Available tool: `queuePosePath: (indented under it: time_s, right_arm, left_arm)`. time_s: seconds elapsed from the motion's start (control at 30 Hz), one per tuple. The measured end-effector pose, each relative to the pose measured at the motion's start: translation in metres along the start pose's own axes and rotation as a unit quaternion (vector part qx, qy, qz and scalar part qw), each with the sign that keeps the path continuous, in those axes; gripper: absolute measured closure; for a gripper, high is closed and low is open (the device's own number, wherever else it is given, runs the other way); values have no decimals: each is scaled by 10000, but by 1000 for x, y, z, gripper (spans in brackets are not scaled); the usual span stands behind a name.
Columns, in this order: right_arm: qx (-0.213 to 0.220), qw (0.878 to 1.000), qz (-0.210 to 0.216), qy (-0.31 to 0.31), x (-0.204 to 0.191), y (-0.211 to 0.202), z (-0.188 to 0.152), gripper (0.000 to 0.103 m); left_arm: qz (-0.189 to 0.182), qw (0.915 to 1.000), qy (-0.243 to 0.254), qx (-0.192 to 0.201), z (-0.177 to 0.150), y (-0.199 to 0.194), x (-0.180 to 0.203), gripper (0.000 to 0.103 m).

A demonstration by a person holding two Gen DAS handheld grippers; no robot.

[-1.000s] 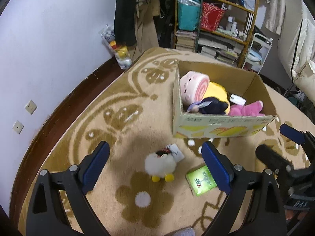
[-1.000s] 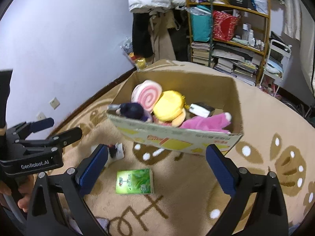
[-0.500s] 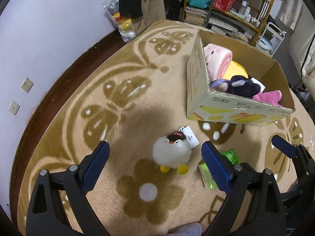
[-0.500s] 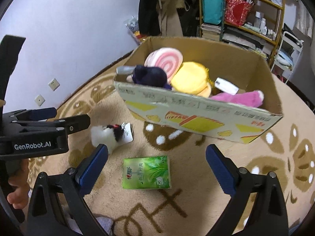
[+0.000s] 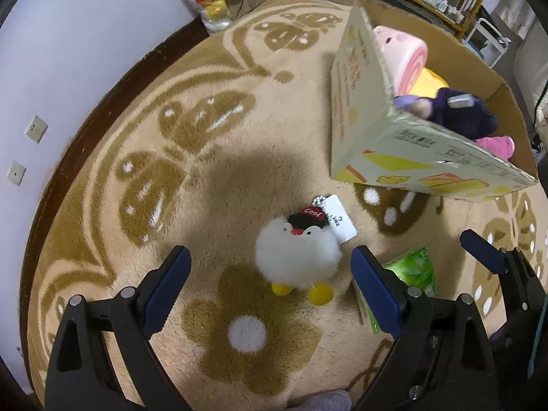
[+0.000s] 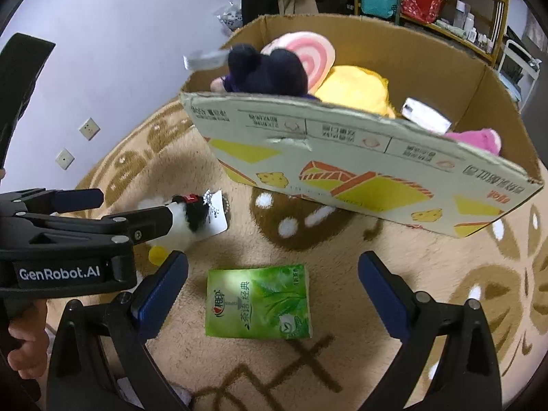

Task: Organize soft objects
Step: 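Lower left tool to white penguin plush while right tool approaches green tissue pack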

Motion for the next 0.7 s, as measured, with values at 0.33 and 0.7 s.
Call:
queuePosePath:
  time_s: [0.33,0.7]
  right_arm:
    - [-279,9995,125,107,-5,18,-15,0]
    - [-483,9984,178,234,-7,34,-23,0]
  left_arm:
    - [115,9996,51,-255,-8,15,0,10]
    - [238,9981,3,-565,-11,39,-3,10]
Point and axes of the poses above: each gripper's, at about its wrist camera, not at the fingertips, and y roughly the way its jaws point, x to its right, z to its top, the point moved 10 cm from there along y, roughly the way its jaws point, and after that the axes turned 8 degrees about x, right-handed, at the moved point
